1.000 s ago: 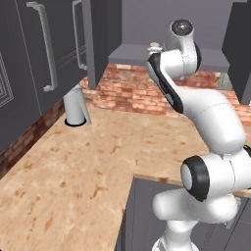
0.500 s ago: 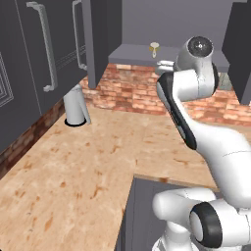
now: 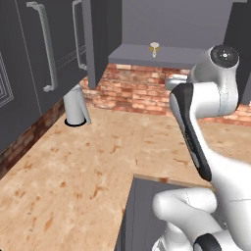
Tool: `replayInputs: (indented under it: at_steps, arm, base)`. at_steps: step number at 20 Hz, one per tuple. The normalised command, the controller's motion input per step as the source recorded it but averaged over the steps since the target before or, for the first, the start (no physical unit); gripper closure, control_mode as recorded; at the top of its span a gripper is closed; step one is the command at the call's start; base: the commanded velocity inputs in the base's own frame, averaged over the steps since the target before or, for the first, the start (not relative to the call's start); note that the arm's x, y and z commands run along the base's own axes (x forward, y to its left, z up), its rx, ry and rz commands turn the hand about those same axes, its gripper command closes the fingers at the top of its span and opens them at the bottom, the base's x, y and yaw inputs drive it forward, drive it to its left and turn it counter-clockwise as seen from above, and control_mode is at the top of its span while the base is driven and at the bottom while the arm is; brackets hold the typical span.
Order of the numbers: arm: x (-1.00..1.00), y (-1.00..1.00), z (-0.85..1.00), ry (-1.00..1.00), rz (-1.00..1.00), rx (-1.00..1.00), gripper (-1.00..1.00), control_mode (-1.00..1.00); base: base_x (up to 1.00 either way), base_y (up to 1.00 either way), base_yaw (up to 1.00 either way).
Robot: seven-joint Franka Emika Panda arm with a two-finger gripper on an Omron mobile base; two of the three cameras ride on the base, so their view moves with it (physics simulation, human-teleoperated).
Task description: Pick up the dish brush and sponge from the sink, and place them back in the cabinet, and close the cabinet doors.
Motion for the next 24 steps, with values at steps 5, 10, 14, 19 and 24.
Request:
replayInputs:
  at_steps: [5, 10, 14, 19, 24]
  arm:
    - [-0.88, 0.00, -0.17, 0.16, 0.07, 0.03, -1.00, -1.00]
    - [-0.82, 0.00, -0.28, 0.13, 0.09, 0.02, -1.00, -1.00]
    - [-0.65, 0.00, -0.22, 0.08, 0.08, 0.00, -1.00, -1.00]
    - [-0.55, 0.00, -0.10, 0.01, 0.04, 0.00, -1.00, -1.00]
    - [-0.44, 0.00, -0.02, 0.00, 0.02, 0.00, -1.00, -1.00]
  base:
    - [0.00, 0.00, 0.00]
    - [0.00, 0.00, 0.00]
    - [0.00, 0.00, 0.00]
    - [0.00, 0.00, 0.00]
    - [0.00, 0.00, 0.00]
